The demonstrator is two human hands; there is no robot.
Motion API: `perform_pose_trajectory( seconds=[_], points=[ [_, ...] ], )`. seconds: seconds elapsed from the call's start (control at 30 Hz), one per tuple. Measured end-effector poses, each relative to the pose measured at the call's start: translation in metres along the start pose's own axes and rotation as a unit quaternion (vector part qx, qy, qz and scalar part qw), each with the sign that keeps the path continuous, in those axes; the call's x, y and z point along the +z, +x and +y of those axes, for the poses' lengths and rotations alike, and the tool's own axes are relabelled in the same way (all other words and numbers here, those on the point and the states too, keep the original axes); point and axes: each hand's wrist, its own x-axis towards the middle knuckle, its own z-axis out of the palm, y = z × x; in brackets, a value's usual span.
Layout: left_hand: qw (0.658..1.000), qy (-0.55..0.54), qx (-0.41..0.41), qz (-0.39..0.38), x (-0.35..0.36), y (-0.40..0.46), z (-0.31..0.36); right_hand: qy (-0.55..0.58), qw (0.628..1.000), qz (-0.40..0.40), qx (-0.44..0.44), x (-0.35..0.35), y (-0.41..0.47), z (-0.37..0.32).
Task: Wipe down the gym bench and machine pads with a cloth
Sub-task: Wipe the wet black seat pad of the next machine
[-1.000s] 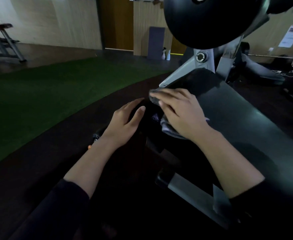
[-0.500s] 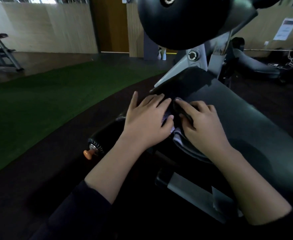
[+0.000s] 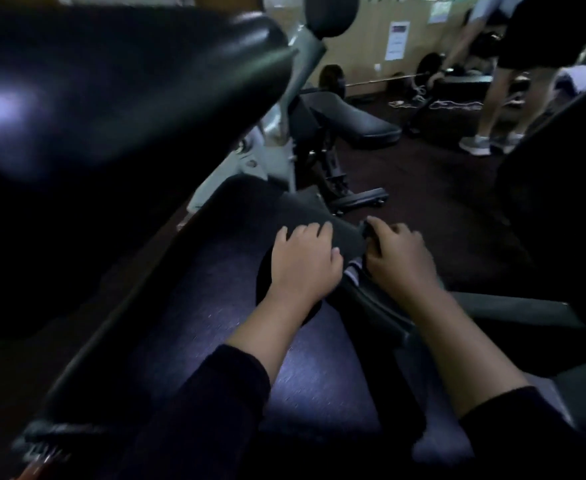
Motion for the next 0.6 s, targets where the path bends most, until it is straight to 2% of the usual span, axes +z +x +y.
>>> perform_pose_trajectory(
  seconds=[0.2, 0.33, 0.5, 0.6],
  points=[
    [0.998, -0.057, 0.006, -0.035, 0.000, 0.034, 0.038, 0.036, 0.999, -0.005, 0.040, -0.011, -0.003, 0.016],
    [0.993, -0.068, -0.015, -0.091, -0.023, 0.029, 0.044, 0.004, 0.999, 0.002, 0.044, -0.039, -0.019, -0.001],
    [0.983, -0.068, -0.061, -0.157, -0.084, -0.002, 0.044, 0.011, 0.994, -0.073, 0.080, -0.102, -0.038, -0.027],
    [0.977, -0.053, -0.056, -0.198, -0.138, -0.028, 0.052, 0.009, 0.987, -0.131, 0.094, -0.157, -0.056, -0.052]
  ],
)
